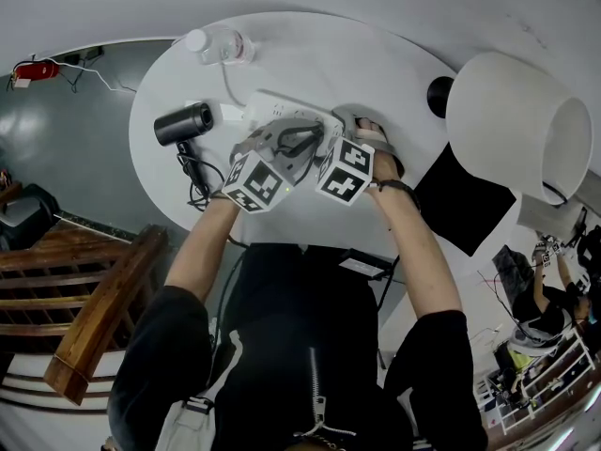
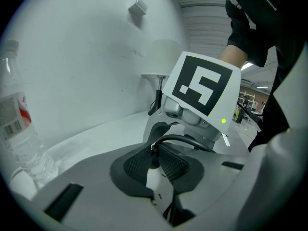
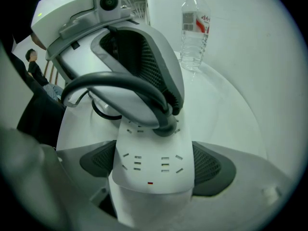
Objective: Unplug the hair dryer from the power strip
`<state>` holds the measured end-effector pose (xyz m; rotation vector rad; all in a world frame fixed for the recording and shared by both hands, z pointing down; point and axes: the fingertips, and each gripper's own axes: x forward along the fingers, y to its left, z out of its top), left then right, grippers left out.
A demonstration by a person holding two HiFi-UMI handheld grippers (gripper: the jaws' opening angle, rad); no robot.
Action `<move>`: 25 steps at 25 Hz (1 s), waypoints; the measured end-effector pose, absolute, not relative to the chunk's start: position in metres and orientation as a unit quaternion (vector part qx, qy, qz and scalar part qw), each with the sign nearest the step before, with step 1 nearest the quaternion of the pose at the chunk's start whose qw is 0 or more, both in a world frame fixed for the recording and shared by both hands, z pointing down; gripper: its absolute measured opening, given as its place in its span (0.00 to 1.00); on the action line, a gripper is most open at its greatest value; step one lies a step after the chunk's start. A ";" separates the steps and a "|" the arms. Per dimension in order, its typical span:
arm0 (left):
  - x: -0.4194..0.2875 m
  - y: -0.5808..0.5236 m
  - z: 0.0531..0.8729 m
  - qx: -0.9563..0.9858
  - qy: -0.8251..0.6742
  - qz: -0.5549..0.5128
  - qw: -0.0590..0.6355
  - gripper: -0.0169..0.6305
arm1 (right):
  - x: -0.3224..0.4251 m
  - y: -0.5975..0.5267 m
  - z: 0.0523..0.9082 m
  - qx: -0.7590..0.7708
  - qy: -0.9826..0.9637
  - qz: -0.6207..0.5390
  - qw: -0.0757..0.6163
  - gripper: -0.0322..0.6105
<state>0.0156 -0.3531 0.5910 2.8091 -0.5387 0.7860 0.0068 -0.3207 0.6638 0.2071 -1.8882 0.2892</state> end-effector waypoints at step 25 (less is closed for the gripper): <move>0.017 -0.353 0.595 0.933 -0.171 0.297 0.109 0.12 | 0.007 -0.320 0.644 0.140 -0.827 0.080 0.539 0.76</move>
